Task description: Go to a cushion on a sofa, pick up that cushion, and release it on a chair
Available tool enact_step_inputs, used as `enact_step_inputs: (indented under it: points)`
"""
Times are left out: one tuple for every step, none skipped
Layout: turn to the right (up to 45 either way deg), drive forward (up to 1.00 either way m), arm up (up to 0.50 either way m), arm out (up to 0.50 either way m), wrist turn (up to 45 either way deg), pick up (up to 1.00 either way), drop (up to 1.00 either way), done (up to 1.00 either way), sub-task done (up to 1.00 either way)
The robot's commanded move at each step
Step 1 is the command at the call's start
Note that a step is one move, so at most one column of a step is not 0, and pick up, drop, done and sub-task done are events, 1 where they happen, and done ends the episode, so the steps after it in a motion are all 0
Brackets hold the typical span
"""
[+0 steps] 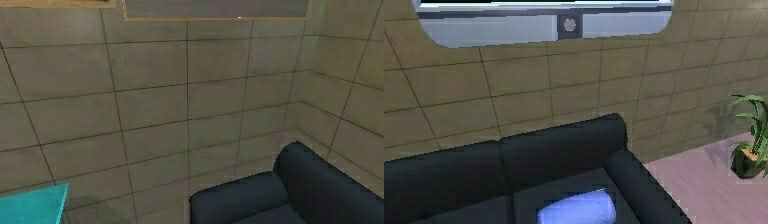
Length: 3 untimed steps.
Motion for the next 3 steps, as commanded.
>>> enact_step_inputs:
  points:
    - [0.0, 0.0, 0.0, 0.0, 0.0, 1.0, 0.0, 0.0, 0.0]
    - [0.0, 0.0, 0.1, 0.0, 0.0, 0.0, 0.0, 0.0, 0.0]
    - [0.0, 0.0, 0.5, 0.0, 0.0, 0.0, 0.0, 0.0, 0.0]
